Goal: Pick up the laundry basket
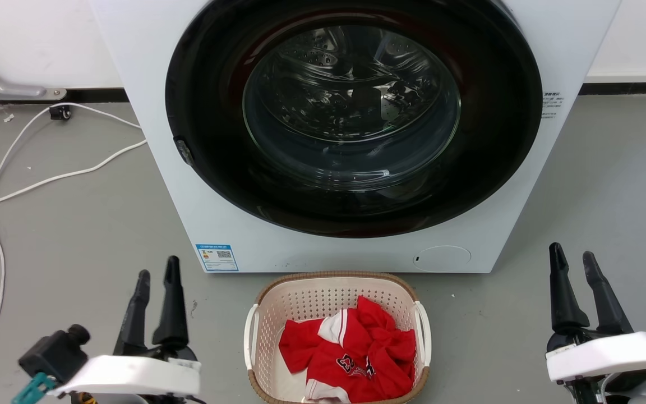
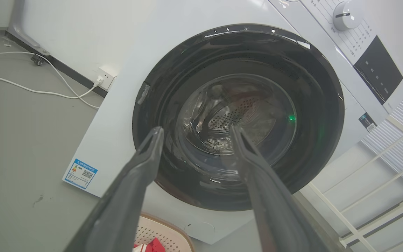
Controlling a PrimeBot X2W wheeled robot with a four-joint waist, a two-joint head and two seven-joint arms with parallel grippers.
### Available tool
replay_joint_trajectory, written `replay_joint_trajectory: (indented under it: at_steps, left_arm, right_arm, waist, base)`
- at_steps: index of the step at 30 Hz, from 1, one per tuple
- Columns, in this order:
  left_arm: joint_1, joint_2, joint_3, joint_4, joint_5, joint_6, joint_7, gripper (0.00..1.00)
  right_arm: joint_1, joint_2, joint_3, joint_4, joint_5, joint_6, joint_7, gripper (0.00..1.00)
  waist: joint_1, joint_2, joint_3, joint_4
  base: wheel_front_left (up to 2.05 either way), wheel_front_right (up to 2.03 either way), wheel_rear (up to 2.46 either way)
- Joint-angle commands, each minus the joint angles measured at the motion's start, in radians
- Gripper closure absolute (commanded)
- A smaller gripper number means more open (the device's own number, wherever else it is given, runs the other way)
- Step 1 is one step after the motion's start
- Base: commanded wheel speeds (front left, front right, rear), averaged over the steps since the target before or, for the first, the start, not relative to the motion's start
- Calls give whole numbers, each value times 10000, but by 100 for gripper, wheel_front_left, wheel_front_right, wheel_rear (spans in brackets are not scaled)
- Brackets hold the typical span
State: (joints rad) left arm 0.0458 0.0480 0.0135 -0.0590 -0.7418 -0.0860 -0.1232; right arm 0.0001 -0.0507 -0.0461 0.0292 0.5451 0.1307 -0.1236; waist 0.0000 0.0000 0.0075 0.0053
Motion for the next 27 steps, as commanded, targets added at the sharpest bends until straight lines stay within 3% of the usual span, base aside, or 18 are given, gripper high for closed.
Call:
replay_joint_trajectory:
  at_steps: [1, 12, 27]
  left_arm:
    - [57, 31, -168, -159, 624, -50, -99, 0]
    - [151, 167, -1189, -156, 3078, 209, -361, 0]
    - [278, 555, -2031, -111, 4463, 941, -719, 0]
  right_arm:
    - [15, -20, -4, -182, -390, 0, -104, 0]
    - [218, -15, -105, -147, -1616, 0, -371, 0]
    - [447, -8, 169, 91, -3024, 0, -727, 0]
  waist:
    - [0, 0, -10, -8]
    - [0, 0, -20, -50]
    - [0, 0, 4, -66]
  base:
    - [0, 0, 0]
    - [0, 0, 0]
    - [0, 0, 0]
